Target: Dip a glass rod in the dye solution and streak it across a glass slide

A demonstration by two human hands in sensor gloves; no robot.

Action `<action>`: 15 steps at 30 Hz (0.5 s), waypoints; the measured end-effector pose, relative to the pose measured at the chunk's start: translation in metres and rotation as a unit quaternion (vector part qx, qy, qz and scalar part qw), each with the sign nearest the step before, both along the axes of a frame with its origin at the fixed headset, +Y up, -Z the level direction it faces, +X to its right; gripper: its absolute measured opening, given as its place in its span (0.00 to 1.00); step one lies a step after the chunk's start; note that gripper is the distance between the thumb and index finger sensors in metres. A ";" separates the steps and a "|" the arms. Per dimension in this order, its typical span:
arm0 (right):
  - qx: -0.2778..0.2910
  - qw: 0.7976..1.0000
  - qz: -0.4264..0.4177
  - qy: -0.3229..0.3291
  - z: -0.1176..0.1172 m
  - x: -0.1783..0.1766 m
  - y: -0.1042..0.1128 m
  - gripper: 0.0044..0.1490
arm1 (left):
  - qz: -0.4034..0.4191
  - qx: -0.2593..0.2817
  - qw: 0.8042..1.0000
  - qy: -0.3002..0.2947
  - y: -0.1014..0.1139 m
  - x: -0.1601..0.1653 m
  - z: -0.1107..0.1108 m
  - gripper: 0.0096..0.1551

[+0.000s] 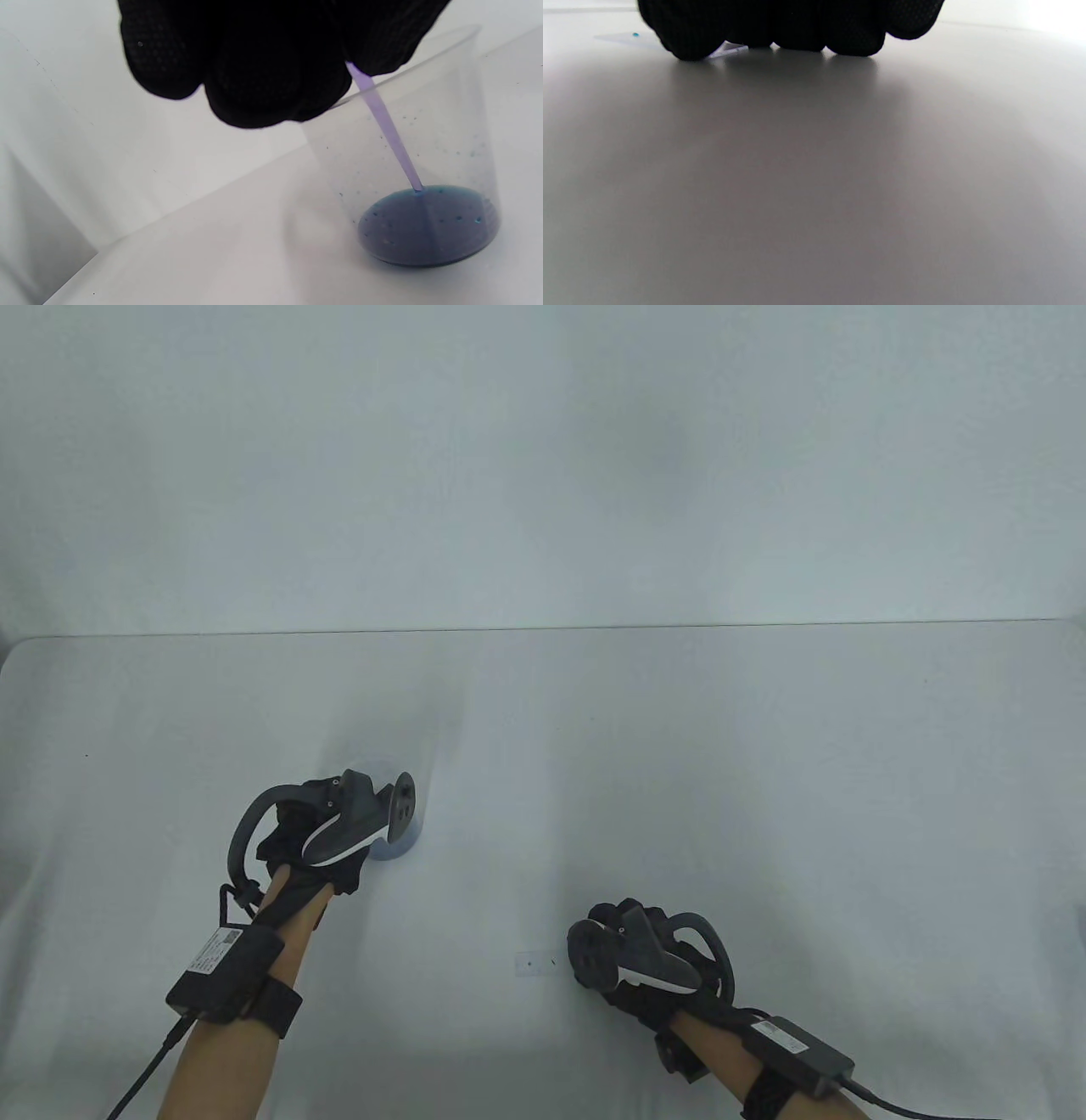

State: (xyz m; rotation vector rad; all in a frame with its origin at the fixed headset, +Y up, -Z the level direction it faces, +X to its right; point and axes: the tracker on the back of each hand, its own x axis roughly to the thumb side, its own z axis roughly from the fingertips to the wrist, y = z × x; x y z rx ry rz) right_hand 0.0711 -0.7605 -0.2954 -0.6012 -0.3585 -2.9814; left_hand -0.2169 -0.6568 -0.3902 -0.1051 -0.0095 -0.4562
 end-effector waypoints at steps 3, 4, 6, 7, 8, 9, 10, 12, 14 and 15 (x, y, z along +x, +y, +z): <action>0.000 1.000 0.000 0.000 0.000 0.000 0.000 0.34 | 0.001 0.004 1.000 0.000 0.000 -0.001 0.002 0.25; 0.000 1.000 0.000 0.000 0.000 0.000 0.000 0.34 | 0.002 0.005 1.000 0.000 -0.001 -0.001 0.003 0.25; 0.000 1.000 0.001 0.000 0.000 0.000 0.000 0.34 | 0.009 0.004 1.000 0.001 0.000 -0.003 0.004 0.27; 0.000 1.000 0.002 -0.001 0.000 0.000 0.000 0.34 | 0.013 0.005 1.000 0.000 0.002 -0.003 0.005 0.28; -0.001 1.000 0.003 0.000 0.000 0.000 0.000 0.34 | 0.015 0.007 1.000 0.000 0.003 -0.003 0.006 0.28; -0.002 1.000 0.004 0.002 0.000 0.000 0.001 0.34 | 0.020 0.009 1.000 -0.002 0.007 -0.003 0.008 0.29; -0.006 1.000 0.004 0.002 -0.002 0.000 0.003 0.35 | 0.027 0.015 1.000 -0.007 0.011 -0.003 0.010 0.30; -0.030 0.999 -0.019 -0.004 -0.006 0.004 0.012 0.37 | 0.045 0.030 0.998 -0.020 0.023 0.000 0.017 0.32; -0.026 0.998 -0.054 -0.012 -0.010 0.008 0.029 0.40 | 0.072 0.046 0.996 -0.040 0.036 0.005 0.026 0.36; -0.017 0.998 -0.063 -0.015 -0.011 0.010 0.037 0.41 | 0.085 0.051 0.994 -0.049 0.041 0.007 0.030 0.37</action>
